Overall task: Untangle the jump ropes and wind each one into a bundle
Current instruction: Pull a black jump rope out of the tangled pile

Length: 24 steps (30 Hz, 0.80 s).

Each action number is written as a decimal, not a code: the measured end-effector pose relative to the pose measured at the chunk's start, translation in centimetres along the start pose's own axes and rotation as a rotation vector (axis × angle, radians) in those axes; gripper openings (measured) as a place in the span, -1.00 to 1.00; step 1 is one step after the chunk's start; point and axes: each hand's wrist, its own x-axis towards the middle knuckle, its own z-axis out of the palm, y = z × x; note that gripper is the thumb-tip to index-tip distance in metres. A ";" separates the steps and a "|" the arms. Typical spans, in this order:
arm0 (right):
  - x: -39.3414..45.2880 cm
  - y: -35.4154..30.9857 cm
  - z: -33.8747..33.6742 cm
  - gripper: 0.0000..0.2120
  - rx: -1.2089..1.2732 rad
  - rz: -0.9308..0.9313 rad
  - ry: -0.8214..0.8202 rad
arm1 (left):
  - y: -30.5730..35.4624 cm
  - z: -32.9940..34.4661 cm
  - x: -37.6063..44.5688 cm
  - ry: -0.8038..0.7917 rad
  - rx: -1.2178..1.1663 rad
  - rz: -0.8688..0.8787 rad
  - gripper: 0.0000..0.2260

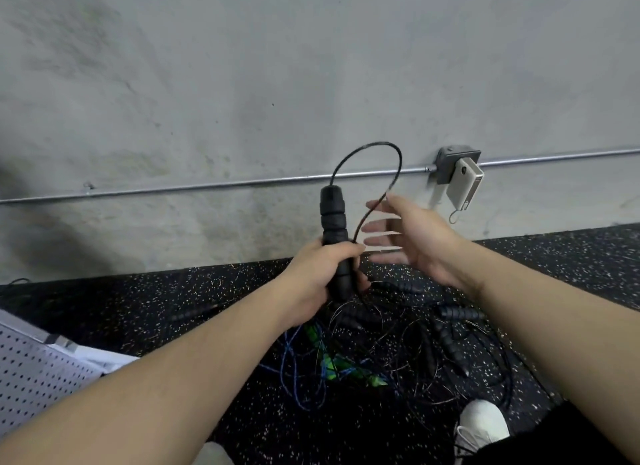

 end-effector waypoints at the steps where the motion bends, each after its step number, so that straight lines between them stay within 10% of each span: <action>1: -0.1 0.4 -0.1 -0.59 -0.083 0.015 -0.053 | 0.2 -0.1 0.3 0.023 -0.040 0.000 -0.89; 7: -1.8 3.1 0.5 -0.34 -0.812 0.041 -0.413 | 1.6 -2.1 2.0 0.219 -0.128 0.045 -0.85; 14: -1.2 4.3 -2.2 -0.73 -1.103 -0.001 -0.425 | 3.9 -6.1 0.9 0.340 -0.124 0.059 -0.89; 24: -0.3 2.4 -3.1 -0.79 -1.048 -0.279 -0.267 | 3.4 -9.4 -1.5 0.452 0.895 0.015 -0.79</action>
